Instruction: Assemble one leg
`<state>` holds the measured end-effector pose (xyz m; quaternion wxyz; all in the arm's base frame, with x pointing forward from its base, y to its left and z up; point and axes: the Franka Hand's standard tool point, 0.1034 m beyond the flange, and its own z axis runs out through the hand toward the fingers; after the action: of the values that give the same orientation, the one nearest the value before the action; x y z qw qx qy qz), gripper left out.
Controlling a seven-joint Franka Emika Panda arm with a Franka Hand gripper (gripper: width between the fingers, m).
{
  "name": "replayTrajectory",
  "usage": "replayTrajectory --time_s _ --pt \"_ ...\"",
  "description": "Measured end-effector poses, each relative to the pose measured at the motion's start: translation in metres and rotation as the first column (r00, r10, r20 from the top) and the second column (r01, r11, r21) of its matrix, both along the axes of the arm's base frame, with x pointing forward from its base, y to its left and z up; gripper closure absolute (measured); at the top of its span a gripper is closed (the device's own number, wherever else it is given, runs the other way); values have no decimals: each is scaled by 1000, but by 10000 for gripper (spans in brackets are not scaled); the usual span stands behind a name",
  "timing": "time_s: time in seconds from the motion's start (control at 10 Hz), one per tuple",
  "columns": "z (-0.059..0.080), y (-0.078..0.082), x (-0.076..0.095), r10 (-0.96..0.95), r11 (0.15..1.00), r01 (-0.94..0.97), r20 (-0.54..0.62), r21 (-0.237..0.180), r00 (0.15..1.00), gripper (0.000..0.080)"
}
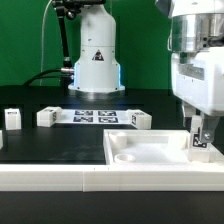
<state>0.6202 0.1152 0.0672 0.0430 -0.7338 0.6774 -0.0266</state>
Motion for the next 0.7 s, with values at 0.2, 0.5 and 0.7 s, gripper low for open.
replayTrajectory --time_s 0.2,0.5,0.7 --pt "0 -1 0 189 982 -189 3 -21 982 151" --pt "3 1 3 464 885 -464 -26 -43 886 151" --pt "5 0 6 660 747 -661 -50 -72 750 151"
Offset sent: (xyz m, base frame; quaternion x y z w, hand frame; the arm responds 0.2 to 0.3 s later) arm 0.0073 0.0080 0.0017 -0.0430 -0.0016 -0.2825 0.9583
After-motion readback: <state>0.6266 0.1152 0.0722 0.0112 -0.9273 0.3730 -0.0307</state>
